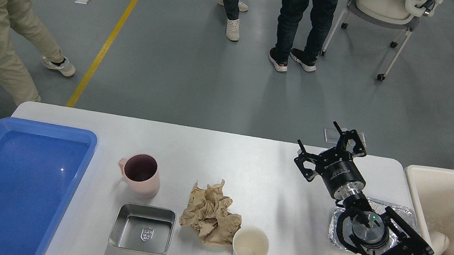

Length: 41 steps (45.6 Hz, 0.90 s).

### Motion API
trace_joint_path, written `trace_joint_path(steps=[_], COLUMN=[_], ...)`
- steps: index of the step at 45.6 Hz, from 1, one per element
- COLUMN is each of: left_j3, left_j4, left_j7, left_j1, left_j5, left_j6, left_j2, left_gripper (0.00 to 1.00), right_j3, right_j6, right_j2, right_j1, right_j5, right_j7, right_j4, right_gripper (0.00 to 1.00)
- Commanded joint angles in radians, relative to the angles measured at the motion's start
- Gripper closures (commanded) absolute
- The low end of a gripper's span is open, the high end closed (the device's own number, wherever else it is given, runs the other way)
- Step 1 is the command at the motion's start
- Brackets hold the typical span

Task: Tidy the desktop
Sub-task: 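Swing the left gripper out and reach toward the pink mug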

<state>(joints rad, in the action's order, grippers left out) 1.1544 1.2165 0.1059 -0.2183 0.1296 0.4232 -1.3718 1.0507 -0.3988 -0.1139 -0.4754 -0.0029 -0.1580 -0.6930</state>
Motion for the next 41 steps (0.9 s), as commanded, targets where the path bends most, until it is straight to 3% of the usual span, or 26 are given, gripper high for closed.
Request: trace_joint_path(steps=[1, 11, 20, 28, 33, 41], left_j3=[-0.002, 0.013, 0.007, -0.005, -0.008, -0.169], left_j4=[-0.026, -0.104, -0.110, -0.110, -0.110, -0.114], left_j7=[0.006, 0.024, 0.126, 0.106, 0.094, 0.109], left_j1=[0.005, 0.019, 0.123, 0.293, 0.346, 0.529], left_j5=[0.018, 0.031, 0.440, 0.807, 0.912, 1.056], left_j6=[0.032, 0.061, 0.057, 0.017, 0.034, 0.062], left_j2=[0.051, 0.102, 0.122, 0.207, 0.241, 0.310], left_gripper=[0.03, 0.03, 0.03, 0.03, 0.03, 0.03], right_j3=[-0.001, -0.001, 0.000, 0.000, 0.000, 0.000], right_j6=[0.002, 0.002, 0.002, 0.002, 0.002, 0.002], right_j2=[0.002, 0.014, 0.017, 0.022, 0.023, 0.033], right_j1=[0.000, -0.002, -0.003, -0.005, -0.005, -0.008], right_j5=[0.000, 0.000, 0.000, 0.000, 0.000, 0.000], right_j7=[0.000, 0.000, 0.000, 0.000, 0.000, 0.000], right_j4=[-0.003, -0.003, -0.005, -0.006, -0.006, -0.006], right_gripper=[0.00, 0.00, 0.00, 0.00, 0.00, 0.00])
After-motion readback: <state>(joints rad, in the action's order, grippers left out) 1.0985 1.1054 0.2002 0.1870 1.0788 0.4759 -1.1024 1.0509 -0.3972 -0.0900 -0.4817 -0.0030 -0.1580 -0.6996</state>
